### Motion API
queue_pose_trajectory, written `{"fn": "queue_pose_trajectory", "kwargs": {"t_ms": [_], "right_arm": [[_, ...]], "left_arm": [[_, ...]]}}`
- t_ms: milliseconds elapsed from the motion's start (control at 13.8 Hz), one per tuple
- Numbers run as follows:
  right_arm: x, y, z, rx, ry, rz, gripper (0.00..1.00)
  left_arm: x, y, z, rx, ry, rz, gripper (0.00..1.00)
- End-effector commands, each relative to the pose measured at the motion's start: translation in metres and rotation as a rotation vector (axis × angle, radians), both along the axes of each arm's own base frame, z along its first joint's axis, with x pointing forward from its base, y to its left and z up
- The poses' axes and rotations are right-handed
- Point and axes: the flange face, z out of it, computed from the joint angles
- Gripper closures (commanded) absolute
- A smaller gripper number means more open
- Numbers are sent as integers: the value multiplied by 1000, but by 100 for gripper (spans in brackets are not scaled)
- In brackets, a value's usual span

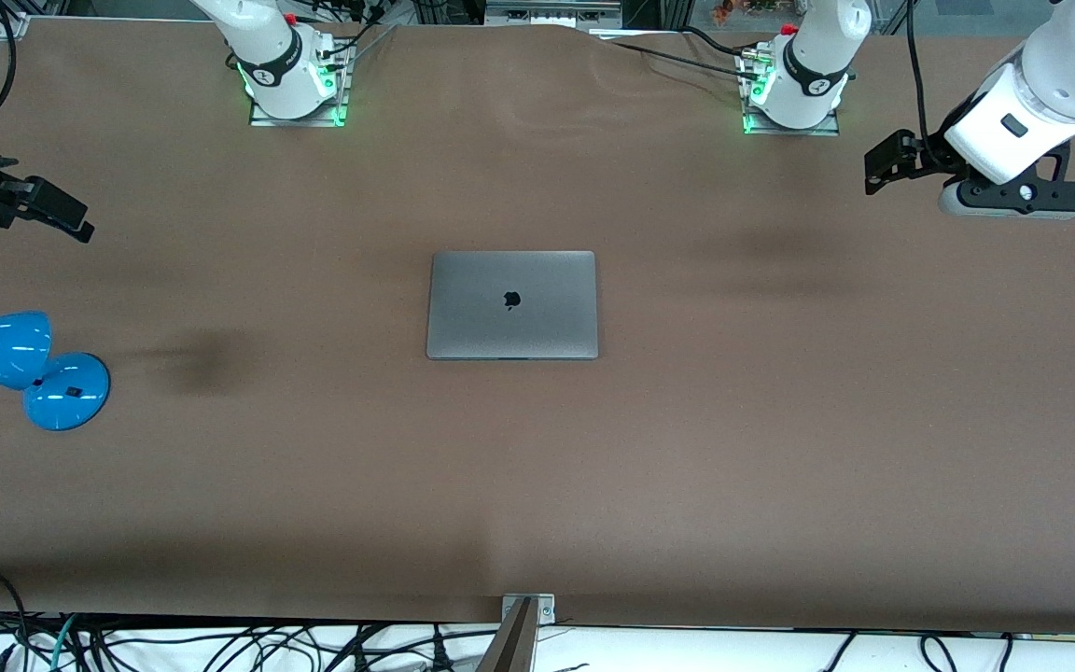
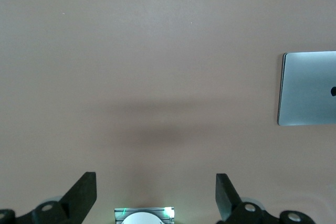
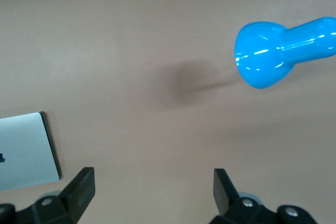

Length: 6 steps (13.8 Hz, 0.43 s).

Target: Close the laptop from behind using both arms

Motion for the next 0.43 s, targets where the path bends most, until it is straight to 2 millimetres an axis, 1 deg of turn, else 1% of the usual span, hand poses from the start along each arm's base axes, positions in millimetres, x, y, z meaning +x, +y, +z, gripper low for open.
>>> {"fn": "queue_pose_trajectory", "kwargs": {"t_ms": [0,217,361], "right_arm": [[-2,9,6,14,-12,13,0],[-2,4,6,12,-9,4,0],[-3,3,6,12,-6,2,0]], "left_arm": [[3,3,7,2,7,8,0],[3,3,6,11,9,6,0],[4,8,7,11,7,15,0]]}}
